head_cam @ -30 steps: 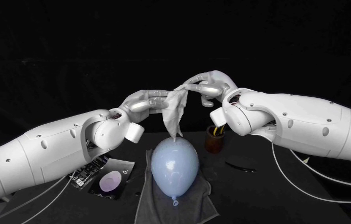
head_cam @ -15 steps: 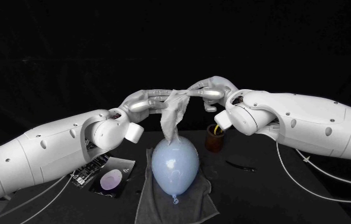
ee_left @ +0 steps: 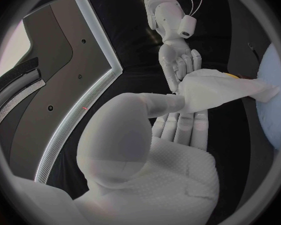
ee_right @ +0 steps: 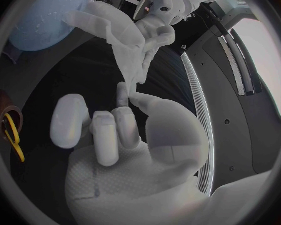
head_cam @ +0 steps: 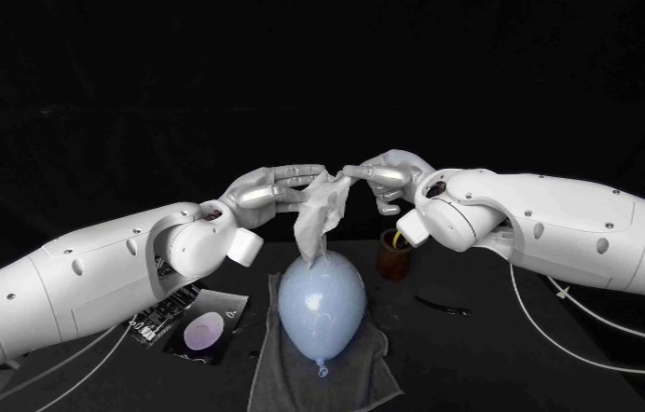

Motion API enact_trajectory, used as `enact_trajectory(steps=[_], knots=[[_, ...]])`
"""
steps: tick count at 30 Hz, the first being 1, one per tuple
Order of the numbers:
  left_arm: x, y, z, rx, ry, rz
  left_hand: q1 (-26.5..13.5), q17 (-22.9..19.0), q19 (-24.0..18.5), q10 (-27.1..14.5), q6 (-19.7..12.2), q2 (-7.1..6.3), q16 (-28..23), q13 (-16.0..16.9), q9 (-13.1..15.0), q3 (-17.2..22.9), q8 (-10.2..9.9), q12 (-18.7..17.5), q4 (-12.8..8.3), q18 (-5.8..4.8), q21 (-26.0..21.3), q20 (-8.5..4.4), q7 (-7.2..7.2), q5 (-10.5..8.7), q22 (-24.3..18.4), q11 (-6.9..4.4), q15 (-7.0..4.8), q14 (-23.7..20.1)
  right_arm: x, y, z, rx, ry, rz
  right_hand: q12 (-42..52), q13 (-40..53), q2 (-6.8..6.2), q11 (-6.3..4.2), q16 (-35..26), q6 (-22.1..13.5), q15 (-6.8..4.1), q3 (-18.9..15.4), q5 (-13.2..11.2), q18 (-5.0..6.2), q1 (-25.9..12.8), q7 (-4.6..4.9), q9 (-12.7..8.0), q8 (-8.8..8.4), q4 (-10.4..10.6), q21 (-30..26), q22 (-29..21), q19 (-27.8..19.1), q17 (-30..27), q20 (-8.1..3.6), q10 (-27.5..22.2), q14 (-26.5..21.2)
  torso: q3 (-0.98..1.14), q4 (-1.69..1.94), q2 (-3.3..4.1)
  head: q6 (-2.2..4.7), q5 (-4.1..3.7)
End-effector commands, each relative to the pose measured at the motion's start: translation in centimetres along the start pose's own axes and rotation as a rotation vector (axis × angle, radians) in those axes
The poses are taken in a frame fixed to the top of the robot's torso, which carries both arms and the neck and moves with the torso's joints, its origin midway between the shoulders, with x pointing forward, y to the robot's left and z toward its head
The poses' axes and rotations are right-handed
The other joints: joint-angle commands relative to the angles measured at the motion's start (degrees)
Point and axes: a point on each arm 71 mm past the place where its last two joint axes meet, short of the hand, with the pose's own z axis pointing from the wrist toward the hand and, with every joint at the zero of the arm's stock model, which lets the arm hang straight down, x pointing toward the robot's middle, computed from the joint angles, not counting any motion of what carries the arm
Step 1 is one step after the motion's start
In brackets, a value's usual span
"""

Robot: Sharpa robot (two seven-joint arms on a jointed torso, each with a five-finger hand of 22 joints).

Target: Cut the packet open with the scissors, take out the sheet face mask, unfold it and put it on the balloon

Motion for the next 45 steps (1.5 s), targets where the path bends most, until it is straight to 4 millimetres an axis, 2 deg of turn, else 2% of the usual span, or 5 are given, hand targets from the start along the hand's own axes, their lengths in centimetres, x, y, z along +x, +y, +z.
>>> enact_trajectory(steps=[1,16,27,37,45], knots=[[0.5,0.0,0.0,-0.007,0.056,-0.021,-0.4,0.2,0.1,-1.5,-1.0,-0.03,1.1,-0.1,-0.2,2.3,-0.4,-0.3,-1.8,0.93,-0.4,0.15,-0.04,0.17,-0.1,-0.06,0.06,-0.8,0.2,-0.1,0.0,0.006,0.026,-0.02,0.4,8.8,-0.98,-0.23,0.2,-0.1,-0.52,-1.7,-0.5,0.19,-0.8,-0.14,-0.3,-0.19,1.1,0.2,9.0,0.0,15.1,-0.45,1.5,6.0,-0.04,0.02,0.0,0.01,-0.05],[0.3,0.0,-0.1,-0.012,0.05,-0.034,-0.8,0.4,0.2,-1.8,-1.4,-0.29,2.8,0.0,-0.2,2.9,-0.6,-0.2,-1.5,0.9,-0.5,0.17,0.77,0.16,-0.3,0.74,0.2,-2.1,0.6,0.4,-0.2,-0.049,0.034,-0.003,0.3,8.9,0.01,-0.64,0.2,-0.1,-0.91,-2.6,-8.2,0.24,5.0,-0.55,-1.1,0.0,-1.8,-0.1,9.0,0.0,15.1,-0.83,1.6,6.0,-0.05,0.01,-0.03,-0.1,-0.11],[0.4,0.0,-0.3,-0.004,0.055,-0.046,-0.8,0.4,0.2,-1.6,-1.2,-0.28,3.1,0.0,-0.1,2.9,-0.5,-0.1,-1.5,0.91,-0.5,0.15,0.94,0.16,-0.4,0.89,0.2,-2.2,-0.7,-0.4,-0.2,-0.027,-0.026,-0.071,-12.3,-0.1,-4.01,2.88,-0.5,-7.9,2.13,-8.4,-8.1,1.37,5.7,3.4,-4.1,-5.79,-1.9,-7.9,7.0,-3.4,13.6,1.48,-6.9,5.5,-0.02,-0.02,0.0,-0.26,-0.13],[0.7,-0.2,-0.7,0.011,0.073,-0.056,-0.1,-2.8,6.0,-1.0,-0.6,0.29,-1.2,0.0,0.2,3.8,-0.3,-0.1,-1.8,1.03,3.2,-1.85,1.3,0.15,1.0,1.23,1.07,-6.5,0.1,-3.8,-0.5,0.107,0.002,-0.024,-22.8,-8.8,-2.4,3.32,-3.5,-8.2,2.59,-12.1,-7.7,2.83,6.2,3.81,-4.7,-6.62,1.3,-15.8,4.7,-6.9,7.9,2.39,-13.7,3.3,0.06,-0.02,-0.03,-0.45,-0.34],[1.0,-0.3,-0.9,0.017,0.086,-0.059,-0.1,-3.3,5.9,-0.4,-0.1,0.22,-1.7,0.0,0.4,3.9,-0.1,-0.1,-1.7,0.91,3.6,-2.26,1.49,0.16,1.0,1.43,0.49,-3.3,1.8,-6.3,-1.0,0.223,0.081,0.098,-6.0,2.8,-0.1,2.9,-0.1,-7.8,2.15,-17.4,-6.9,0.9,3.3,3.45,-5.1,-7.06,8.5,-4.4,7.9,-1.6,14.4,1.94,-2.7,5.8,0.04,-0.08,-0.03,-0.59,-0.65]])
